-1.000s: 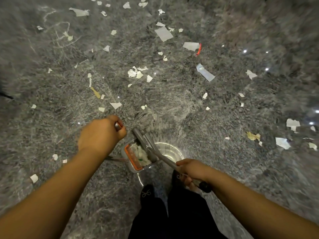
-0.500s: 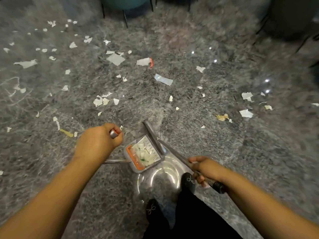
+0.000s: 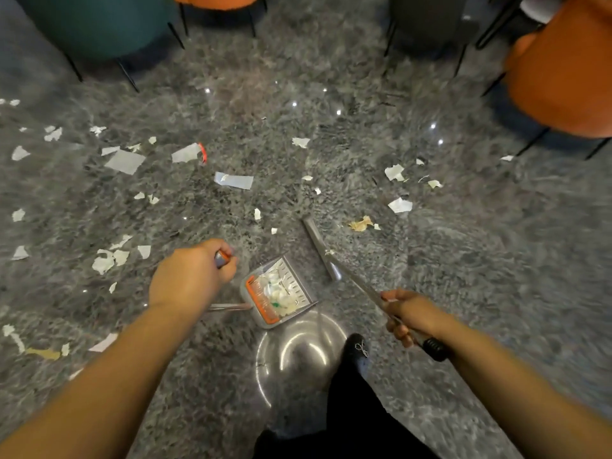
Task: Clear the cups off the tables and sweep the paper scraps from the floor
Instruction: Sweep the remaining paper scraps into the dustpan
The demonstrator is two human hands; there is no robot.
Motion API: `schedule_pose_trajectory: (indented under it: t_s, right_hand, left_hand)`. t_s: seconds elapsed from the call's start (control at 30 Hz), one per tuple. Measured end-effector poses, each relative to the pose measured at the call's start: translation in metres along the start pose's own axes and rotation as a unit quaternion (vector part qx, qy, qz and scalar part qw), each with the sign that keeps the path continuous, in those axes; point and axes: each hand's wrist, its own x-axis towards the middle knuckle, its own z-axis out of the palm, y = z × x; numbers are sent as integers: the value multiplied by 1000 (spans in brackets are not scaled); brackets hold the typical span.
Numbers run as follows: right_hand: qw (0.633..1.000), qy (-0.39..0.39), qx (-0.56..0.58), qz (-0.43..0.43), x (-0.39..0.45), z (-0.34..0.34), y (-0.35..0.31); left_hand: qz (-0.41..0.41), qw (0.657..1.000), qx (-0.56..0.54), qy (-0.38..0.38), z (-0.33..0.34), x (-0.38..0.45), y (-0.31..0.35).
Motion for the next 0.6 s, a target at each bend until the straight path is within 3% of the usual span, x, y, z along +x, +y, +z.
schedule_pose_trajectory:
  t_s: [0.33, 0.6]
  right_hand:
    - [999, 47, 12, 12, 85, -137, -77]
    - [993, 57, -103, -1, 168, -213, -133]
  left_hand:
    - [-16, 998, 16, -58, 55, 133, 114]
    - [-22, 996, 27, -79, 74, 208, 153]
